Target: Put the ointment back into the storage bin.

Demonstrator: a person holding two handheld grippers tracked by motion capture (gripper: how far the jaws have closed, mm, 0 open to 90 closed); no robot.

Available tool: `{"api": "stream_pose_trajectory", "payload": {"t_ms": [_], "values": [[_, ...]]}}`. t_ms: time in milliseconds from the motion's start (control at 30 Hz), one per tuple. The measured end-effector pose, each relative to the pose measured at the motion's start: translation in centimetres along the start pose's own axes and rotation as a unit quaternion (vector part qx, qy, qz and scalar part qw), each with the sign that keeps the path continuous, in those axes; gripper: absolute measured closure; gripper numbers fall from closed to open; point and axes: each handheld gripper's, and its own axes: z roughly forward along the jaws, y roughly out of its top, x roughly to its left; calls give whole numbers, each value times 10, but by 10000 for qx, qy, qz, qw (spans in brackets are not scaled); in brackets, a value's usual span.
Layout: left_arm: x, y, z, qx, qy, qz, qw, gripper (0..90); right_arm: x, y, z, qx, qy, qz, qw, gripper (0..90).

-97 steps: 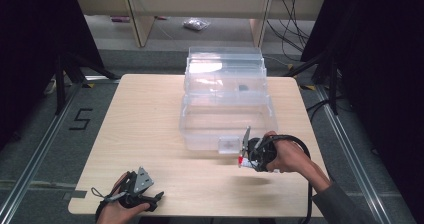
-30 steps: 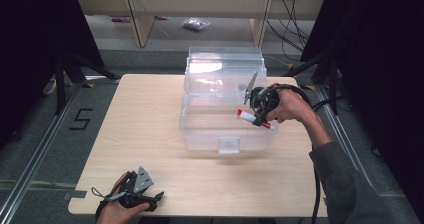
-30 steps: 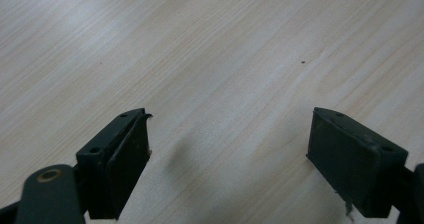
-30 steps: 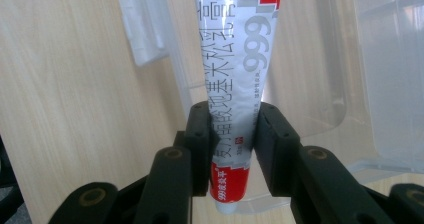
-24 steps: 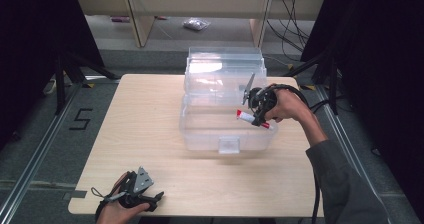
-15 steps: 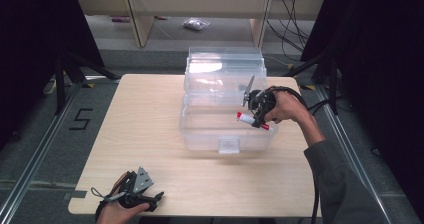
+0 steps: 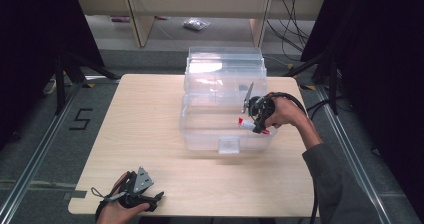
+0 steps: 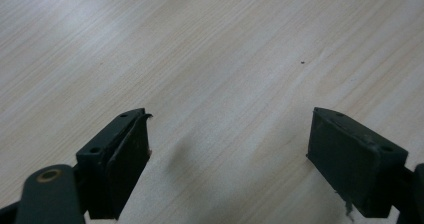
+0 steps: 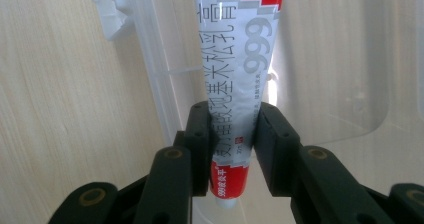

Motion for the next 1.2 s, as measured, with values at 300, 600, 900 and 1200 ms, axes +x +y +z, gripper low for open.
{"api": "stream_pose_trajectory", "payload": {"t_ms": [300,600,900,1200], "values": [[0,0,0,5,4,4,10000,163,-2,-1,13,-26,126,-84,9999,699],[0,0,0,1,-6,-6,10000,164,-1,-3,13,-34,139,73,9999,693],[-1,0,1,-33,-8,-15,10000,164,-3,-7,3,-284,114,118,9995,653],[-1,0,1,-26,15,-17,10000,164,-4,-16,-11,-571,-9,439,9974,630]]}}
